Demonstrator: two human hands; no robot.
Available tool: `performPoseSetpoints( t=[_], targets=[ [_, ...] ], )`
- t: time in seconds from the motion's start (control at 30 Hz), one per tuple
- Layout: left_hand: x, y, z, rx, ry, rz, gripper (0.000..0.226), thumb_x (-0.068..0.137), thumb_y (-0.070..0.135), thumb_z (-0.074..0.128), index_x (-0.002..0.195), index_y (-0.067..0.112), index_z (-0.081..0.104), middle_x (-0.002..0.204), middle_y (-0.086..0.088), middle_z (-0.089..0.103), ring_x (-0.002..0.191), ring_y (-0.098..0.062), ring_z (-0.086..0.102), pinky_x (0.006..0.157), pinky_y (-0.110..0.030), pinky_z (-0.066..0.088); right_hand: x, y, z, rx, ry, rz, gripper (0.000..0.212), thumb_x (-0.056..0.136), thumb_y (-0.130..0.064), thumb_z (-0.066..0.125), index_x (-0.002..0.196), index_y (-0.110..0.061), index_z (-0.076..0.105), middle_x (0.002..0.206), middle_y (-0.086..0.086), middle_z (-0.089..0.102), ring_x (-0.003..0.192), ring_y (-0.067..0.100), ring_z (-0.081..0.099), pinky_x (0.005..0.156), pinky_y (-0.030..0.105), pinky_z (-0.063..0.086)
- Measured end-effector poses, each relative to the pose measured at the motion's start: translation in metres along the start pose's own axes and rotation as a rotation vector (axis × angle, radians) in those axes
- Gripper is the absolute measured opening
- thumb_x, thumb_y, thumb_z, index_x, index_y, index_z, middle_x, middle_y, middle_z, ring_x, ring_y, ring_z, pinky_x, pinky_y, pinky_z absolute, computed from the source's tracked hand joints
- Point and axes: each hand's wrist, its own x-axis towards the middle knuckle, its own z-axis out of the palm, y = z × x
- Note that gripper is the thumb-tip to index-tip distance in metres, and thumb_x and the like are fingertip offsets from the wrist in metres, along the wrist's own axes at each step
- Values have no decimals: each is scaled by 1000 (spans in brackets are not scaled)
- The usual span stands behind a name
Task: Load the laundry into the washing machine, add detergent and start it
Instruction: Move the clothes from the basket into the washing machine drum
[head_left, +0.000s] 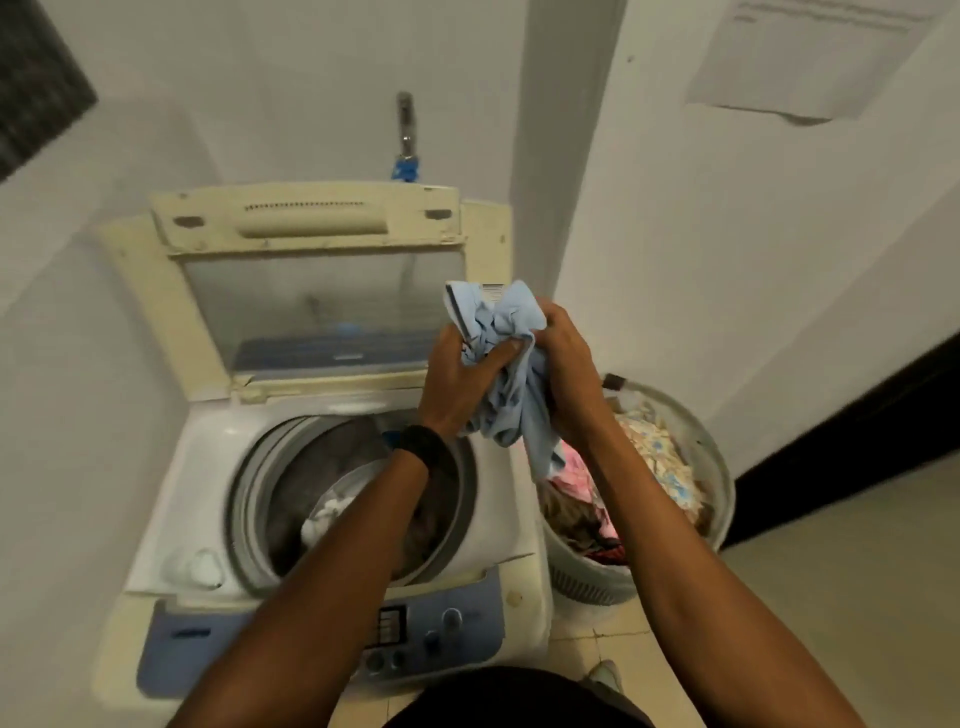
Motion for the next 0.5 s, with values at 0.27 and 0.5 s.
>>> performPoseSetpoints(
  t=[0.27, 0.5],
  targets=[
    [-46, -29, -108, 111, 249, -147, 28, 84, 44, 69, 109, 31, 70, 103, 1, 76, 97, -13, 73, 90, -47, 61, -10, 48, 104, 114, -256, 59, 3, 103, -16, 59, 104, -14, 57, 94, 1, 69, 89, 17, 69, 80, 31, 57],
    [-70, -58, -163, 255, 316, -345, 53, 84, 30, 78, 132, 20, 56, 124, 2, 65, 115, -16, 63, 104, -39, 52, -15, 85, 155, -27, -407, 110, 18, 100, -25, 66, 109, -11, 59, 99, 11, 69, 92, 24, 70, 83, 35, 59]
  ],
)
